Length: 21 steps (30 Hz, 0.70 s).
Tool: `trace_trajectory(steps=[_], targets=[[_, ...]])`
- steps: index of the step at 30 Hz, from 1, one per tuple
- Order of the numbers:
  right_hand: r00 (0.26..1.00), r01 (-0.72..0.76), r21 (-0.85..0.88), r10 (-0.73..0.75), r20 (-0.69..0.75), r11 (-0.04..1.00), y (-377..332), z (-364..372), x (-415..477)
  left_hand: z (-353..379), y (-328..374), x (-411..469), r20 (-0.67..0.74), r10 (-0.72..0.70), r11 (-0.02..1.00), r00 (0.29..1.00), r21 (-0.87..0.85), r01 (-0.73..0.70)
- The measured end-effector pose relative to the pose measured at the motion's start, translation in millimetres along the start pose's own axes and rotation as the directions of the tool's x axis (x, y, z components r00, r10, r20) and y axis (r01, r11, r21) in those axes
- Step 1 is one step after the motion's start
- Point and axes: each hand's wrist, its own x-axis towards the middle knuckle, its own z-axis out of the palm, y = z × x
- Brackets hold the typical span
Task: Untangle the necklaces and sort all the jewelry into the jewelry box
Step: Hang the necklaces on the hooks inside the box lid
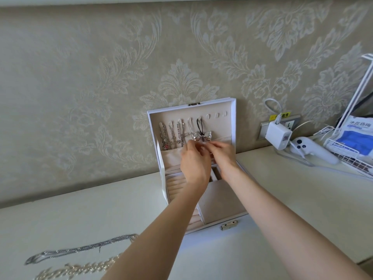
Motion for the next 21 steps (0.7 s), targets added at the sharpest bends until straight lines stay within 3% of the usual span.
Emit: trace_trajectory(steps=[2, 5, 10, 15, 21], targets=[[1.0, 0.006, 0.008, -0.006, 0.01, 1.0, 0.1, 1.2, 0.5, -0.5, -0.5, -1.3, -0.036, 0.17, 0.985, 0.985, -0.014, -0.17], [1.0, 0.009, 0.013, -0.009, 0.014, 1.0, 5.5, 2.0, 0.7, 0.3, -2.8, 0.1, 0.048, 0.368, 0.923, 0.929, 0.105, -0.371], [1.0, -0.013, -0.114, 0.015, 0.014, 0.993, 15.4, -1.8, 2.7, -0.5, -3.8, -4.0, 0.181, 0.367, 0.878, 0.912, 0.257, -0.404], [0.994, 0.095, -0.389, -0.109, -0.014, 0.916, 11.1, -9.1, 2.0, -2.0, -8.3, -4.8, 0.289, 0.365, 0.807, 0.885, 0.374, -0.456], [0.945, 0.16, -0.693, -0.311, -0.097, 0.703, 8.8, -13.4, 5.7, 0.4, -11.7, -5.6, 0.258, 0.446, 0.677, 0.857, 0.529, -0.511]])
